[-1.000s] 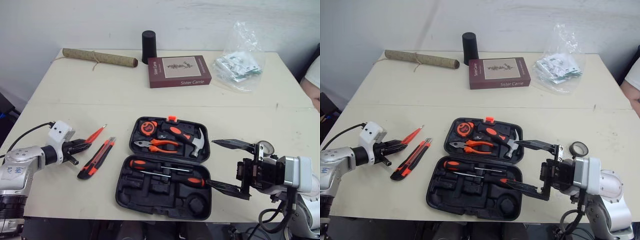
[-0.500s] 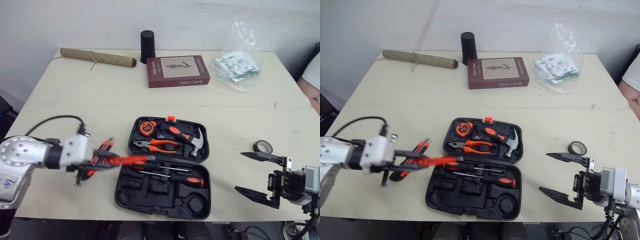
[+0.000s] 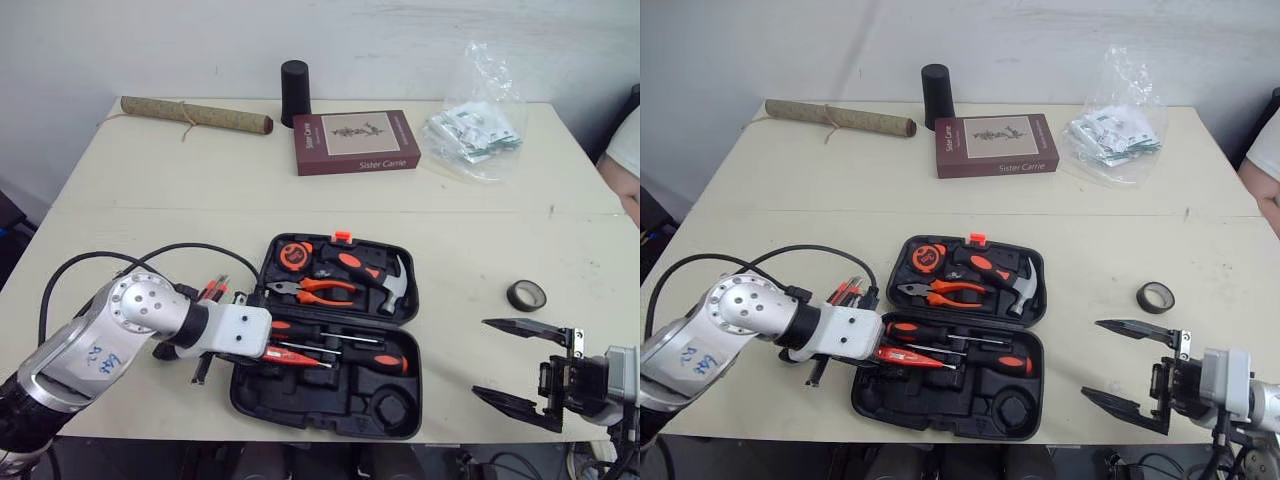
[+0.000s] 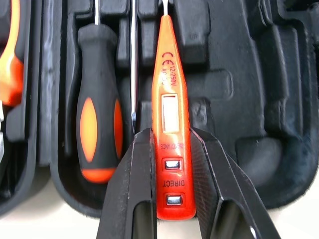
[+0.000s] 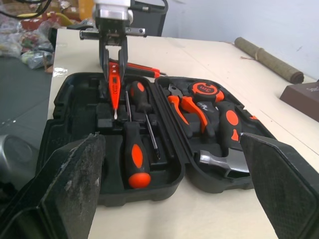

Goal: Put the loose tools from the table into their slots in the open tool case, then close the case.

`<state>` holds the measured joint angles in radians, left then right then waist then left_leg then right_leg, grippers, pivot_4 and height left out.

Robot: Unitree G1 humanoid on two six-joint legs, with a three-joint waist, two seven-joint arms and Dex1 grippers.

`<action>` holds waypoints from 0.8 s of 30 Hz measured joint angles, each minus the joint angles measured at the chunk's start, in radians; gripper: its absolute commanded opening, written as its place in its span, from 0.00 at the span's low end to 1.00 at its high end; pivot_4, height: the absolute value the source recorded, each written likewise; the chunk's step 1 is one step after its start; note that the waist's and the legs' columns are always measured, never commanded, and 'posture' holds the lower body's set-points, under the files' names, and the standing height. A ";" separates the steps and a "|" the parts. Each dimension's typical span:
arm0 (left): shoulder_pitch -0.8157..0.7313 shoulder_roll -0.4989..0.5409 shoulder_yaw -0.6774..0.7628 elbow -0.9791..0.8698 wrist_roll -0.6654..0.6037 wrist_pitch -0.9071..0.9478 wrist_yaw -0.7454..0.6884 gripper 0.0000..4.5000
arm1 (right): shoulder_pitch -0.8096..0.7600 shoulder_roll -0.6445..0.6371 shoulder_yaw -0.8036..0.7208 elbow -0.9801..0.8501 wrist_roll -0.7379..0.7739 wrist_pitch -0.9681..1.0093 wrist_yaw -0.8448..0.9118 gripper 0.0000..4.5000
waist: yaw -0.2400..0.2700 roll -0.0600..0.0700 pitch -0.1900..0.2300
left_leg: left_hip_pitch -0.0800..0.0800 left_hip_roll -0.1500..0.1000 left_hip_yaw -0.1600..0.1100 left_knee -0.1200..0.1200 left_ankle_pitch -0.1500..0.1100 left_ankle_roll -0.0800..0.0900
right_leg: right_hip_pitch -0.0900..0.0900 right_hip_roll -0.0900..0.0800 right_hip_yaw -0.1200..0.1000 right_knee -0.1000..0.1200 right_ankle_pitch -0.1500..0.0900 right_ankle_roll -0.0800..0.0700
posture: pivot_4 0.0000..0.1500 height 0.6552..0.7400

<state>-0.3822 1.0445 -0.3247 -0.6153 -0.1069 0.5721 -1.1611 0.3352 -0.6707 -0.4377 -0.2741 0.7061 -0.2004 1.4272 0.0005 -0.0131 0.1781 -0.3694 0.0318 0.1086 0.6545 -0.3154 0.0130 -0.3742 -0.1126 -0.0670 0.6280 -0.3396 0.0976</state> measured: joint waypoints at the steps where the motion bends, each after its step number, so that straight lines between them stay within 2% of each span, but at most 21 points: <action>1: -0.006 -0.007 -0.012 -0.001 0.007 0.012 0.002 0.07 | 0.002 0.001 0.000 -0.001 -0.002 0.000 -0.002 1.00 | 0.001 0.000 0.000 | 0.000 0.000 0.000 0.000 0.000 0.000 | 0.000 0.000 0.000 0.000 0.000 0.000 | 1.00 1.00; 10: -0.024 -0.025 -0.061 -0.008 0.058 0.047 0.013 0.07 | 0.024 0.010 0.000 -0.037 -0.008 -0.017 -0.022 1.00 | 0.005 0.001 -0.001 | 0.000 0.000 0.000 0.003 0.000 0.001 | 0.001 -0.001 0.001 0.000 0.000 0.000 | 1.00 1.00; 13: -0.026 -0.063 -0.082 -0.002 0.080 0.038 0.028 0.07 | 0.028 0.014 0.000 -0.039 -0.013 -0.017 -0.029 1.00 | 0.007 0.002 -0.001 | 0.000 0.000 0.000 0.004 -0.001 0.002 | 0.001 -0.001 0.001 0.000 0.000 0.000 | 1.00 1.00; 24: -0.059 -0.074 -0.124 0.001 0.123 0.034 0.014 0.07 | 0.034 0.014 0.001 -0.059 -0.016 -0.017 -0.047 1.00 | 0.019 0.003 -0.002 | 0.000 0.000 0.000 0.006 -0.001 0.003 | 0.002 -0.001 0.001 0.001 0.000 0.001 | 1.00 1.00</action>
<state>-0.4416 0.9703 -0.4483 -0.6147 0.0161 0.6057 -1.1474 0.3692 -0.6567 -0.4370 -0.3330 0.6901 -0.2174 1.3800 0.0195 -0.0097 0.1758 -0.3694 0.0317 0.1083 0.6607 -0.3168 0.0158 -0.3719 -0.1132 -0.0658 0.6287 -0.3392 0.0984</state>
